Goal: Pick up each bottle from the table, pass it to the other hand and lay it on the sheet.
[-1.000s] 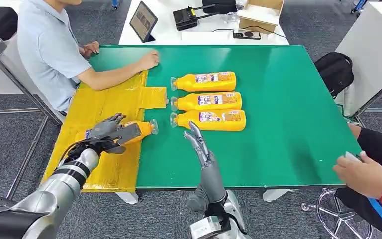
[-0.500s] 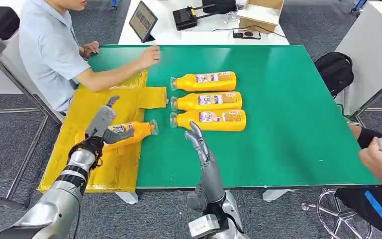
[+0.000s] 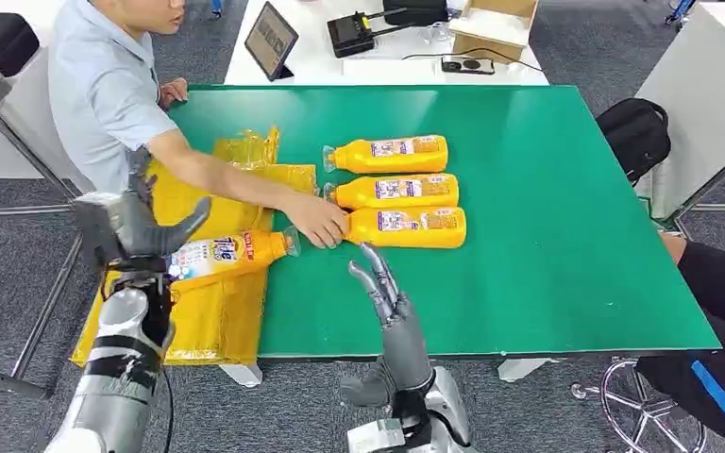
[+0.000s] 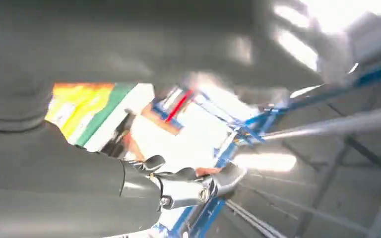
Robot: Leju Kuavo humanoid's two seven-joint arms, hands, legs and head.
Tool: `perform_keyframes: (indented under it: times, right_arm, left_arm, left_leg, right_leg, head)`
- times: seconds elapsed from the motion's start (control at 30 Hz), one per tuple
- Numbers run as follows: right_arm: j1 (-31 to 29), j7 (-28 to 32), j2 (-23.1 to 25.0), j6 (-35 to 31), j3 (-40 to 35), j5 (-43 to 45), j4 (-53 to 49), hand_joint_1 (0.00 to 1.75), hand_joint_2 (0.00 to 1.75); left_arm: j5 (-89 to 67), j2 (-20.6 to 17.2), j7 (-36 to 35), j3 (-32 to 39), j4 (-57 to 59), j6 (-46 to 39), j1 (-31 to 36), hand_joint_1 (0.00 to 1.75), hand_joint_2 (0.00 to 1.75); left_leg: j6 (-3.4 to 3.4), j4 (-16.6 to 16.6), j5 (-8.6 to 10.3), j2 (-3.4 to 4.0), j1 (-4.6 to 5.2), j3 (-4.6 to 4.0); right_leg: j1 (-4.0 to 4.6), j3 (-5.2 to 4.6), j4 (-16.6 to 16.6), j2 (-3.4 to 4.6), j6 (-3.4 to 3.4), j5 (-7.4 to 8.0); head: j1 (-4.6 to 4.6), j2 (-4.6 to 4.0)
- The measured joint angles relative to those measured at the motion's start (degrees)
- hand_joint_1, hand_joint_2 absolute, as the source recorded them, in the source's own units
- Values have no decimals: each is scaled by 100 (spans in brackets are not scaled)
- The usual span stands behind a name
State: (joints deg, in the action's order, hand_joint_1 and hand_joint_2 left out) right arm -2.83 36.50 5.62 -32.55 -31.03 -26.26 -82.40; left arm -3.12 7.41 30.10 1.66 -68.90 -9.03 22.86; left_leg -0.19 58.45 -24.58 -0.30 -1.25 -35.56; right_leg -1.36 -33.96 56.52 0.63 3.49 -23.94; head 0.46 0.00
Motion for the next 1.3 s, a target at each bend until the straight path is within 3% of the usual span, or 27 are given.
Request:
perform_keyframes:
  times: [0.23, 0.5, 0.93, 1.17, 1.3]
  right_arm:
    - [-32, -836, -262, -11, 1222, -1295, 570, 0, 175]
    - [-334, -1278, -653, 299, 2182, -1775, 1018, 0, 175]
    - [-1369, -1549, -647, 931, 2384, -2014, 2947, 0, 175]
    - [-1764, -1579, -564, 907, 2306, -2208, 3717, 0, 175]
    - [-2070, -2116, -533, 769, 2148, -2648, 4135, 0, 175]
  left_arm:
    - [919, 129, 436, 116, -1714, -766, -1192, 0, 175]
    - [808, 269, 747, 160, -2687, -821, -2200, 0, 175]
    - [742, 334, 555, -289, -2847, -775, -2217, 0, 175]
    - [734, 334, 492, -457, -2714, -778, -2035, 0, 175]
    - [696, 334, 393, -529, -2652, -830, -2004, 0, 175]
  left_leg:
    - [0, 0, -3, -2, 2, -6]
    - [0, 0, -3, -1, 2, -4]
    - [1, 0, 1, -3, 1, -3]
    - [1, 0, 1, -2, 1, -3]
    - [1, 0, 1, 0, 1, -2]
  right_leg:
    - [-1, 0, -4, -2, 0, -2]
    - [-1, 0, -5, -1, 0, -1]
    - [0, 2, -3, -2, 2, 1]
    - [0, 1, -3, -1, 2, 1]
    - [0, 2, -3, -1, 2, 1]
  head:
    - [0, 0]
    - [-2, 0]
    - [2, 0]
    - [0, 0]
    - [0, 0]
